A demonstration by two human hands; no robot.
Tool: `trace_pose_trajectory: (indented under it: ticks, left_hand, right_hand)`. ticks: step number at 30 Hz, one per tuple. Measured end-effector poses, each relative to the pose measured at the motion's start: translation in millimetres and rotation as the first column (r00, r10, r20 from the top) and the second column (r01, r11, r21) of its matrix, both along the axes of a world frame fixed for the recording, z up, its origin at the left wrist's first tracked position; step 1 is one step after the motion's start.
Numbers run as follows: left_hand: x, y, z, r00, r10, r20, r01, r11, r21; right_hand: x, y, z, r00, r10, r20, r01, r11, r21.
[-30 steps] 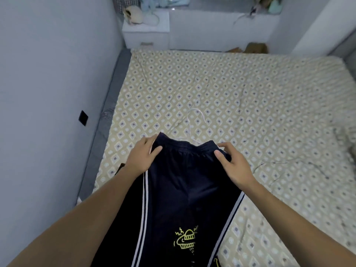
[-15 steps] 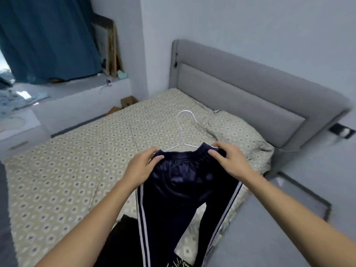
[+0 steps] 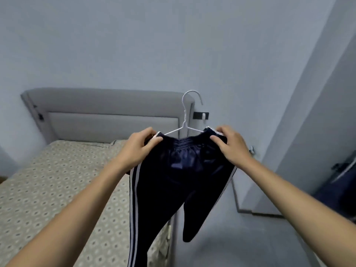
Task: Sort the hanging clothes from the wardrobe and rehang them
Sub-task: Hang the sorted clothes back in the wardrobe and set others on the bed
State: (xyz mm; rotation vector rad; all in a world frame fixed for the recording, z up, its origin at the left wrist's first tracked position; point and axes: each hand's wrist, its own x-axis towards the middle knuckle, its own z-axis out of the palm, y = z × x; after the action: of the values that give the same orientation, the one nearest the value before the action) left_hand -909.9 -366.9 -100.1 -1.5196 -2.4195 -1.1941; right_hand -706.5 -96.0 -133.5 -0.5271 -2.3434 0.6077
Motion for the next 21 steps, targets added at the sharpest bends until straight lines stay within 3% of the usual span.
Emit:
trace_pose_trajectory:
  ticks: [4, 9, 12, 21]
  left_hand:
    - [27.2, 108.0, 12.5, 0.998, -0.062, -0.003, 0.062, 0.992, 0.114]
    - [53.1, 205.0, 12.5, 0.984, -0.181, -0.001, 0.18, 0.977, 0.114]
    - [68.4, 268.2, 10.3, 0.955, -0.295, 0.007, 0.293, 0.951, 0.1]
    - [91.4, 458.2, -0.1, 0.761, -0.646, -0.051, 0.642, 0.762, -0.084]
  right_hand:
    - [47.9, 84.5, 8.7, 0.994, -0.107, 0.005, 0.107, 0.994, 0.025]
    - [96.2, 149.5, 0.1, 0.976, -0.214, 0.028, 0.214, 0.976, -0.024]
    - [123.9, 191.7, -4.3, 0.961, -0.276, -0.036, 0.274, 0.961, -0.047]
    - [198.3, 314.0, -17.3, 0.843, -0.527, -0.105, 0.529, 0.849, -0.017]
